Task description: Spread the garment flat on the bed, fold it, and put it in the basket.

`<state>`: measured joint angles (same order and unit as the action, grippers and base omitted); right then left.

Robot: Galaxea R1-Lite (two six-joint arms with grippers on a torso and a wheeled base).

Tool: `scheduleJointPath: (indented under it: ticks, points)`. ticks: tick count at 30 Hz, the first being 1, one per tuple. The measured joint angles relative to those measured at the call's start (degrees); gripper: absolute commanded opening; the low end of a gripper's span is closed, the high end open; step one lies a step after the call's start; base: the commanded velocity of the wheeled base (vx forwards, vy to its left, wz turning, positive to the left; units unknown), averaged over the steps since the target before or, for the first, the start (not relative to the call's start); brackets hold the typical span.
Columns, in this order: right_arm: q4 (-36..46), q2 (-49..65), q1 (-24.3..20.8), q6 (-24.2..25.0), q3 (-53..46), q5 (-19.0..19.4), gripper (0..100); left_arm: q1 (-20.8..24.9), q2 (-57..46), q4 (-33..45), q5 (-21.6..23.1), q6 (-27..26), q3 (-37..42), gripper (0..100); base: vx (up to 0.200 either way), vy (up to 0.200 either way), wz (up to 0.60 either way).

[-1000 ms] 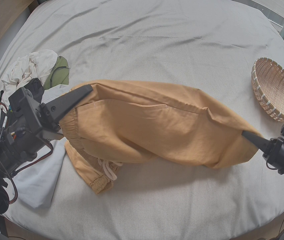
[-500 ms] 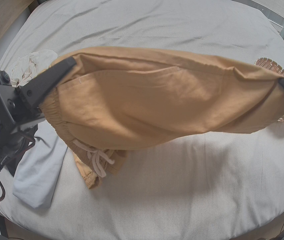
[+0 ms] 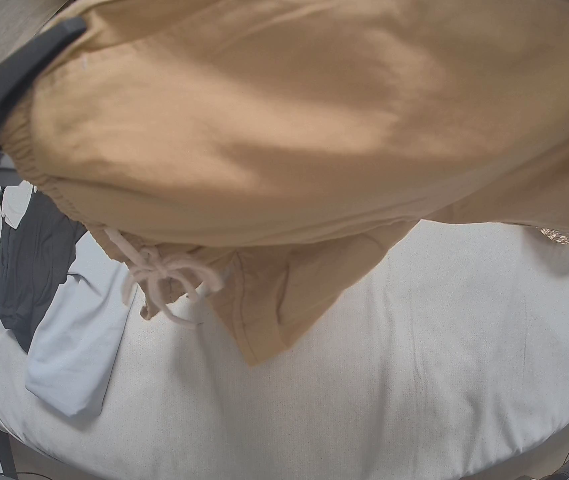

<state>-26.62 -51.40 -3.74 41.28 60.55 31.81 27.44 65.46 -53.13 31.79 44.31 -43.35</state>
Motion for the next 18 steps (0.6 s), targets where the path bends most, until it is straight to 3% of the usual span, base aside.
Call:
scheduleJointPath:
  ticks: [11, 18]
  points:
    - [13.6, 1.6, 0.9, 0.0, 17.1, 4.2, 0, -0.2, -5.7, 11.1, -0.3, 0.0, -6.0, 0, 0.0, 0.0, 0.0]
    - [14.7, 3.3, 1.6, -0.6, 13.0, 4.5, 0, -0.8, -7.5, 16.8, -1.4, 0.0, -4.9, 0, 0.0, 0.0, 0.0]
